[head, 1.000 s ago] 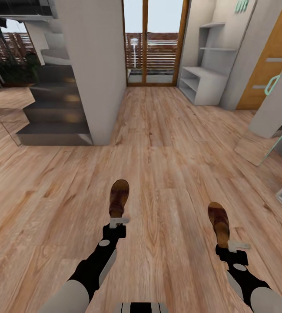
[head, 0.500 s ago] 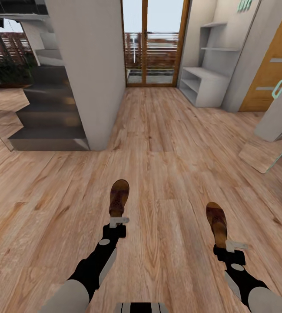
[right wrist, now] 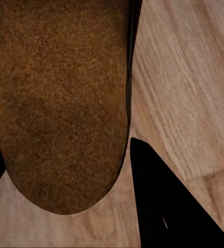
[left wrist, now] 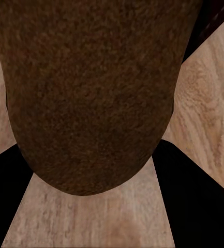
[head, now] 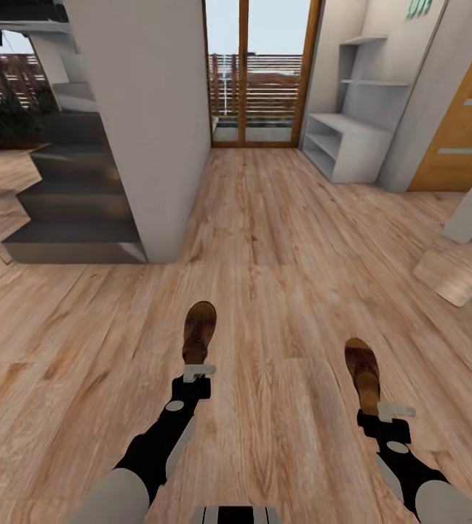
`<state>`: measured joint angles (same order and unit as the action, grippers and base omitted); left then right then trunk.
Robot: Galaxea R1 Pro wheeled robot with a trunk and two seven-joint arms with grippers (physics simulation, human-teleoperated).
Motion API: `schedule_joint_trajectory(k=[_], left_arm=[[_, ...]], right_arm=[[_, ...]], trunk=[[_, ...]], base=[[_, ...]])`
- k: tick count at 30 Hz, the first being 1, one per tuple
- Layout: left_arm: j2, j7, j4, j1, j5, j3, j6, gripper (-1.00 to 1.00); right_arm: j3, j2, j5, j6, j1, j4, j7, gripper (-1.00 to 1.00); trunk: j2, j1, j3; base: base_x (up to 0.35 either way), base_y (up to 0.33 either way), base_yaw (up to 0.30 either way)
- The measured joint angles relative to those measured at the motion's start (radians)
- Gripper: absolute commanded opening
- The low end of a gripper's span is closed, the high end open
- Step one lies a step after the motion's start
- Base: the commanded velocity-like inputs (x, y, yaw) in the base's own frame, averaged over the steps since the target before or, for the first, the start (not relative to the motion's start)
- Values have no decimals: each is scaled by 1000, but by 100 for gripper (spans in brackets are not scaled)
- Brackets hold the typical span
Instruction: Pick up the two gym shoes and the two sandals from the corridor floor and place them onto the hallstand (shoe rack) in the corridor, making sure they are on the rack and not on the floor. Arrange them so the two gym shoes are next to each other and the two sandals are next to each other.
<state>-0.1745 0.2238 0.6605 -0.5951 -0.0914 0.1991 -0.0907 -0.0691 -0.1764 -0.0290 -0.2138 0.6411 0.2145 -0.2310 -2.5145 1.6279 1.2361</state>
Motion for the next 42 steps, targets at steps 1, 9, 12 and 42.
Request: schedule_joint_trajectory(k=[1,9,12,42], left_arm=[[0,0,0,0,0,0,0,-100],[0,1,16,0,0,3,-1,-100],[0,2,22,0,0,3,0,-100],[0,2,24,0,0,-3,0,-100]], right_arm=[[0,0,0,0,0,0,0,-100],[1,1,0,0,0,0,0,-100],[1,1,0,0,0,0,0,-100],[2,15,0,-1,0,0,0,-100]], trunk=[[0,0,0],[0,0,0],[0,0,0],[0,0,0]], base=[[350,-57,0],[348,-93,0],[344,-118,0],[336,-153,0]])
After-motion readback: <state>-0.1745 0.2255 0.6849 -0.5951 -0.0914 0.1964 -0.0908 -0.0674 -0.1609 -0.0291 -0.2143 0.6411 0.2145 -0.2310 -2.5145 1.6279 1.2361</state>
